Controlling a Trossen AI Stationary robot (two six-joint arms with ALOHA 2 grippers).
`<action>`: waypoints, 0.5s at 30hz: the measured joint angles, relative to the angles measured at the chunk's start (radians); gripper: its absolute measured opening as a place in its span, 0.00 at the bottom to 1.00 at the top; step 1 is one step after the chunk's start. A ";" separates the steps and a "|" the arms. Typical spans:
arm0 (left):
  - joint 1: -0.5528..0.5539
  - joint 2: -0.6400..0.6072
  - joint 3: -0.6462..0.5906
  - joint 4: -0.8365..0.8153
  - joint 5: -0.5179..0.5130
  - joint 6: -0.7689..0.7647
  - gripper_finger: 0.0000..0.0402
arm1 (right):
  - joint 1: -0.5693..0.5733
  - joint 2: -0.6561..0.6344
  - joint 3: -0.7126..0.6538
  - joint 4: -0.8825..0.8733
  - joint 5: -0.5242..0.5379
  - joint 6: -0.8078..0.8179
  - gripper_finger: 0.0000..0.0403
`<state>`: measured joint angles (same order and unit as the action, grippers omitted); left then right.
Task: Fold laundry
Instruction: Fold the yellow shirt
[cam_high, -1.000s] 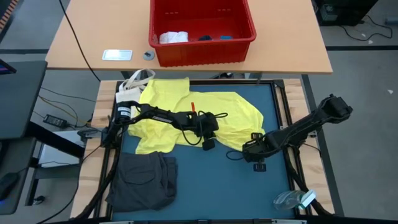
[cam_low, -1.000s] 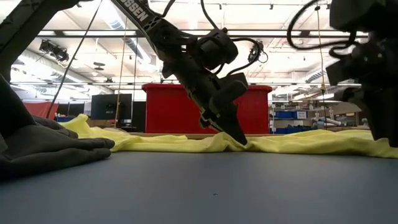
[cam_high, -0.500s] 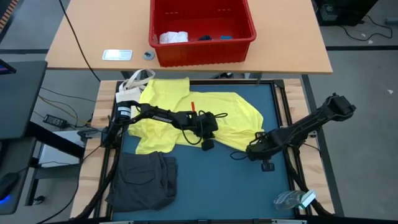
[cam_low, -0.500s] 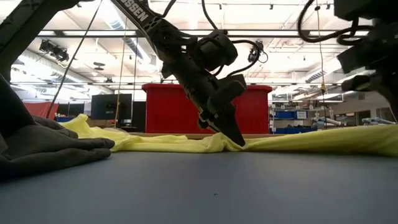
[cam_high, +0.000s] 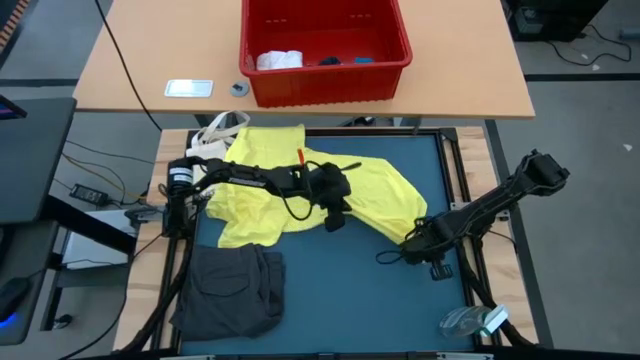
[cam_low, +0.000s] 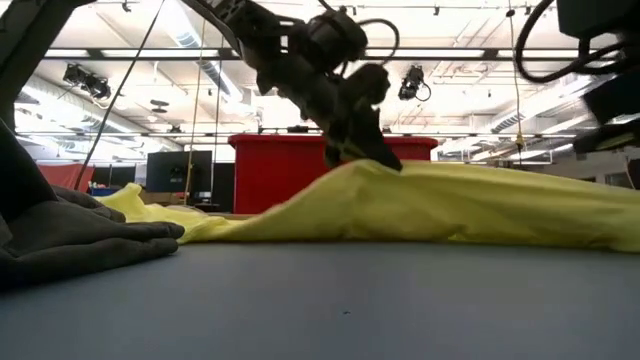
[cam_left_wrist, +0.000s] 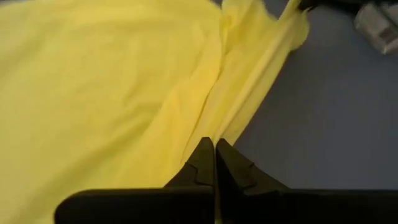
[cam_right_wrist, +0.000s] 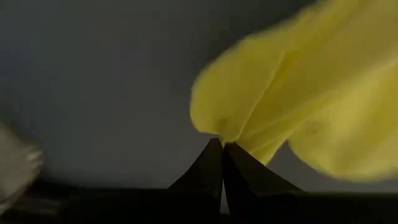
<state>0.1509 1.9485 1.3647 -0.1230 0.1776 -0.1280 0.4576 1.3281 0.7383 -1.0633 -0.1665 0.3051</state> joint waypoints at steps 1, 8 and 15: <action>0.001 -0.004 0.000 0.002 0.000 0.000 0.00 | 0.001 0.000 -0.001 -0.008 0.027 0.022 0.04; -0.008 0.009 -0.001 -0.055 0.054 -0.016 0.00 | 0.072 0.000 0.000 0.043 -0.076 0.047 0.03; -0.001 -0.010 -0.001 0.005 0.079 -0.117 0.00 | 0.255 0.000 0.050 -0.061 0.056 0.146 0.03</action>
<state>0.1502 1.9382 1.3636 -0.1179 0.2566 -0.2453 0.7126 1.3285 0.7885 -1.1247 -0.1101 0.4508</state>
